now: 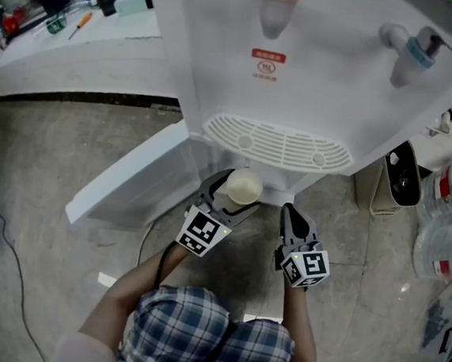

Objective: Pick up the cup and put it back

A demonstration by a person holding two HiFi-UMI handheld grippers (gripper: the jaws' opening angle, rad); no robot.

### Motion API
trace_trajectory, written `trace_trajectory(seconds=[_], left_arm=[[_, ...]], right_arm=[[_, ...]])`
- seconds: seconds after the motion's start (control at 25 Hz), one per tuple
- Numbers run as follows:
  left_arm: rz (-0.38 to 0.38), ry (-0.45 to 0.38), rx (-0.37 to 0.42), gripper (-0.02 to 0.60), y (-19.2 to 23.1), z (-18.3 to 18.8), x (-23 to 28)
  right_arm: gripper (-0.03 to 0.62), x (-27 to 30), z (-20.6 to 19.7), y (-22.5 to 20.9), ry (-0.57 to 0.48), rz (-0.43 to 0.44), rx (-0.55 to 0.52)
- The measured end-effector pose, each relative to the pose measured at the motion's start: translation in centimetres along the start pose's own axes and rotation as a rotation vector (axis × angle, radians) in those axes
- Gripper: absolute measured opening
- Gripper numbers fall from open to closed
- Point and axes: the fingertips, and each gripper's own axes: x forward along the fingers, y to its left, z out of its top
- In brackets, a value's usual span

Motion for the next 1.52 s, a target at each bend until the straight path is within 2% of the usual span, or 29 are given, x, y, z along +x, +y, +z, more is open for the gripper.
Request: trace_trajectory(seconds=[0.08, 0.28, 0.6, 0.88, 1.12, 1.52], left_arm=[[0.019, 0.003, -0.026, 0.423, 0.8, -0.1, 1.7], [0.082, 0.05, -0.022, 0.423, 3.0, -1.9, 6.4], [0.115, 0.115, -0.052, 0.423, 4.8, -5.2, 10.7], [0.119, 0.141, -0.083, 0.423, 5.2, -7.7, 11.0], [0.094, 0.145, -0.084, 0.425, 4.7, -7.9, 11.0], [0.101, 0.114, -0.043, 0.426, 4.2, -6.4, 9.7]], right_arm=[[0.017, 0.0, 0.1, 0.3, 0.001, 0.006, -0.008], [0.017, -0.1, 0.3, 0.2, -0.01, 0.01, 0.002], [0.017, -0.5, 0.3, 0.2, -0.011, 0.011, 0.004], [0.017, -0.7, 0.8, 0.3, -0.024, 0.013, 0.008], [0.017, -0.8, 0.8, 0.7, -0.03, 0.017, 0.013], [0.017, -1.1, 0.8, 0.7, -0.032, 0.01, 0.019]])
